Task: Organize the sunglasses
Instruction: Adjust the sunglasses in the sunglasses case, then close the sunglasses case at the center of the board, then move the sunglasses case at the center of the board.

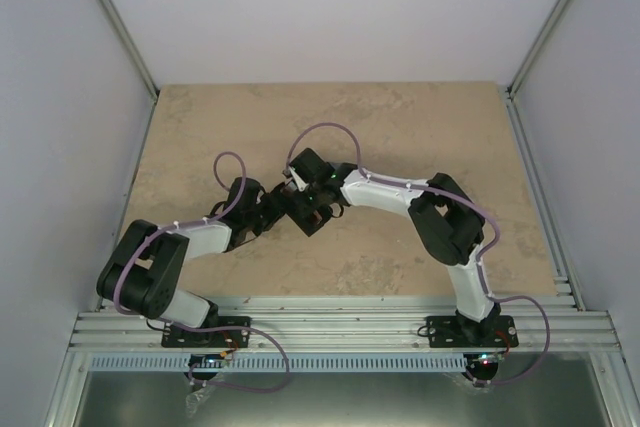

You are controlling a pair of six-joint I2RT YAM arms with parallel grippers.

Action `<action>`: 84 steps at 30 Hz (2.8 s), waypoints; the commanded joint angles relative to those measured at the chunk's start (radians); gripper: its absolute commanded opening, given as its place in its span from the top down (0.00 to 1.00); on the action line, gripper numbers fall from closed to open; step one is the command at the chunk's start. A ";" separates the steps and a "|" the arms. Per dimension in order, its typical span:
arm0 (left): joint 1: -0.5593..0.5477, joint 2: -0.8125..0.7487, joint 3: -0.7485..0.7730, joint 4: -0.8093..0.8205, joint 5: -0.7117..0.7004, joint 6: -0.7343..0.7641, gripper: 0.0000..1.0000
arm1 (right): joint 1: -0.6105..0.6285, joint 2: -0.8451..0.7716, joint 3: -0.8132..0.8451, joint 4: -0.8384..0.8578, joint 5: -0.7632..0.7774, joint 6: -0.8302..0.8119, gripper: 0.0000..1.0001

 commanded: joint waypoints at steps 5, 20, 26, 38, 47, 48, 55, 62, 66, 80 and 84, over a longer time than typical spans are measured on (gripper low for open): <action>0.005 0.026 -0.011 0.025 0.008 0.003 0.69 | -0.033 0.039 -0.003 -0.013 -0.202 0.047 0.98; 0.005 0.034 -0.013 0.039 0.017 0.004 0.70 | -0.033 0.008 0.023 -0.043 -0.193 0.105 0.90; 0.005 0.019 -0.010 0.031 0.007 0.004 0.69 | -0.042 -0.098 0.033 -0.014 -0.129 0.064 0.70; 0.005 -0.087 -0.036 -0.020 -0.066 -0.004 0.69 | -0.086 -0.136 -0.061 -0.038 0.219 0.127 0.72; 0.005 -0.063 -0.036 -0.094 -0.108 -0.029 0.79 | -0.084 -0.075 -0.053 -0.032 0.086 0.068 0.70; 0.005 -0.053 -0.037 -0.086 -0.103 -0.033 0.80 | -0.081 -0.078 -0.055 -0.027 0.063 0.058 0.69; 0.006 0.010 -0.031 -0.004 -0.011 -0.025 0.81 | -0.046 -0.094 -0.071 0.010 -0.015 0.006 0.58; 0.006 0.052 -0.027 0.041 0.035 -0.019 0.79 | -0.005 -0.082 -0.084 0.025 -0.017 -0.006 0.47; 0.005 0.055 -0.029 0.037 0.027 -0.022 0.78 | 0.003 -0.075 -0.106 0.032 -0.011 -0.009 0.44; 0.005 -0.244 0.023 -0.243 -0.204 0.005 0.73 | 0.004 -0.059 -0.073 -0.023 0.090 -0.039 0.47; 0.005 -0.360 0.066 -0.365 -0.287 0.029 0.67 | -0.001 -0.035 -0.056 -0.065 0.056 -0.126 0.48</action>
